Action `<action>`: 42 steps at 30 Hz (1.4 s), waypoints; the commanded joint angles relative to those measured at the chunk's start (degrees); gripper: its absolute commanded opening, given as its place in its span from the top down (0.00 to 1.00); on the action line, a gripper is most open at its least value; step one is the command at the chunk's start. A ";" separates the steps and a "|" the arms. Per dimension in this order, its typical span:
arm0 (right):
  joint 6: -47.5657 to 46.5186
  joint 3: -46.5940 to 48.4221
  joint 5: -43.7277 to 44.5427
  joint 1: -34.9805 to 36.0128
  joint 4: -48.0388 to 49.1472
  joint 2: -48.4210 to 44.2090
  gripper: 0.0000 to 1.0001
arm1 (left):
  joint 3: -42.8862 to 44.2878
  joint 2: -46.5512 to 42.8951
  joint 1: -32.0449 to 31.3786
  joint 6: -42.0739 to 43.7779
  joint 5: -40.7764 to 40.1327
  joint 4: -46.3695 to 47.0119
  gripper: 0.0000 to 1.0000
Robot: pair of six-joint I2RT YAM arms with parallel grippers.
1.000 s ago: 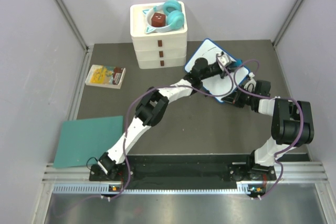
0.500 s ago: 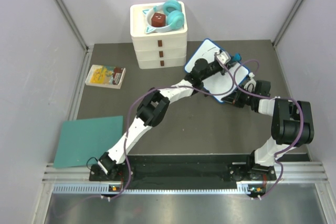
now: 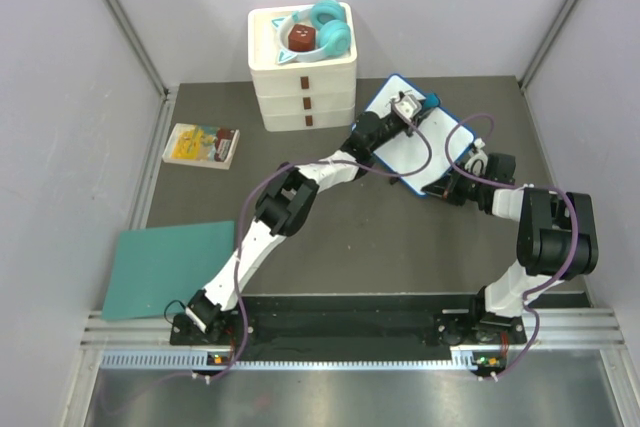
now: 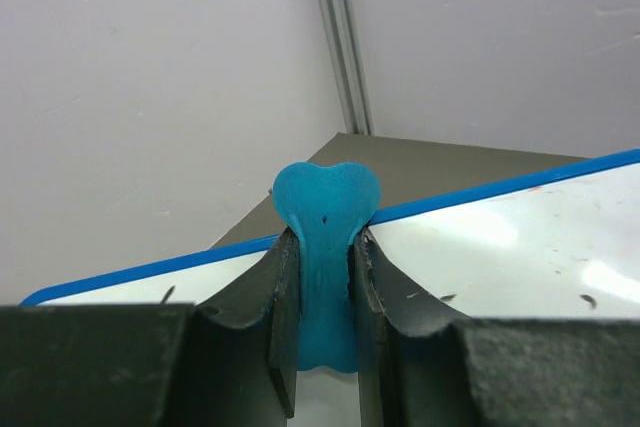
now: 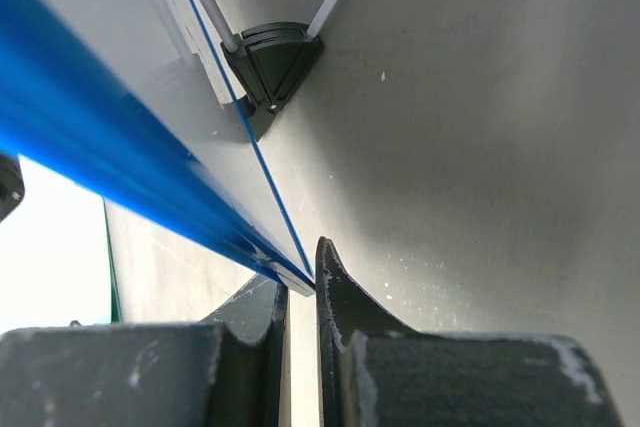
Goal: Erase the whiteboard
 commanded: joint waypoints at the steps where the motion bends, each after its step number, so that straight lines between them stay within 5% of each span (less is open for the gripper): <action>1: -4.66 -3.77 -2.75 3.22 -13.81 0.86 1.00 | -1.33 -1.54 -4.05 -2.17 4.43 0.98 0.97; 17: -4.75 -3.86 -2.83 3.22 -13.72 0.69 1.00 | -9.41 -4.61 -8.45 1.34 2.25 4.23 0.97; 25: -4.75 -3.95 -2.92 3.22 -13.64 0.60 1.00 | -6.25 -3.65 -2.92 1.26 -6.81 3.26 0.97; 42: -4.84 -3.95 -3.10 3.22 -13.55 0.60 1.00 | 1.83 2.15 6.23 -2.26 -11.47 0.98 0.96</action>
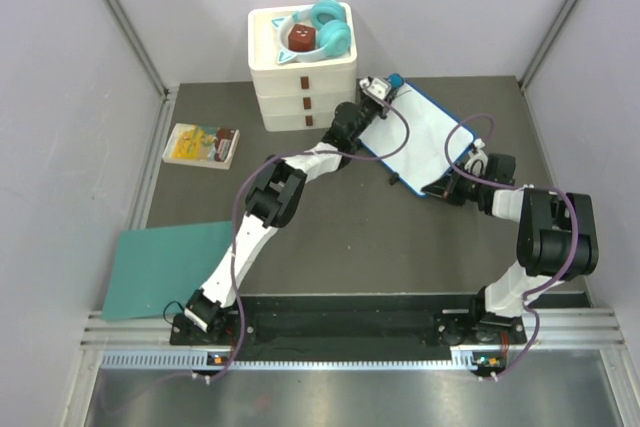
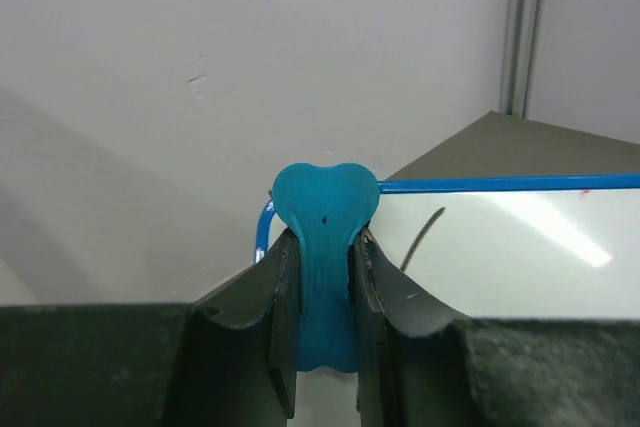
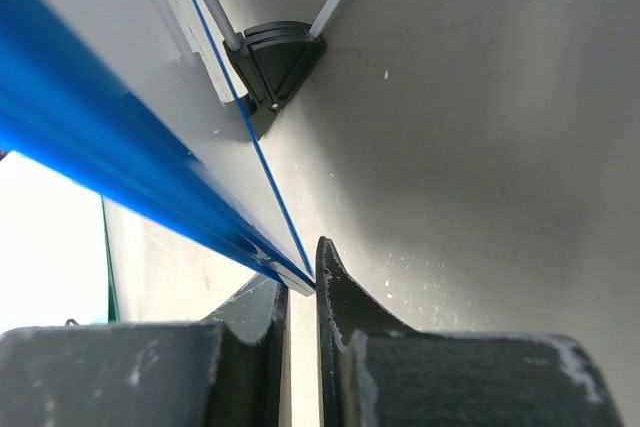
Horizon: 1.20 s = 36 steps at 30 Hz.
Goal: Erase the whiteboard
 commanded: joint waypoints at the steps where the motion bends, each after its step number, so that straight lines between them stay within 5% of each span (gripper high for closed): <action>1: -4.44 -3.58 -2.97 3.22 -13.92 0.79 1.00 | 4.04 2.17 0.63 -1.73 -1.51 -0.79 0.95; 17: -4.53 -3.40 -2.88 3.75 -14.18 0.62 1.00 | 14.84 6.04 -0.68 -5.87 8.33 0.00 0.96; 36: -4.53 -3.75 -2.44 3.84 -14.10 0.18 1.00 | 19.25 8.24 -0.25 -3.31 4.56 -1.67 0.95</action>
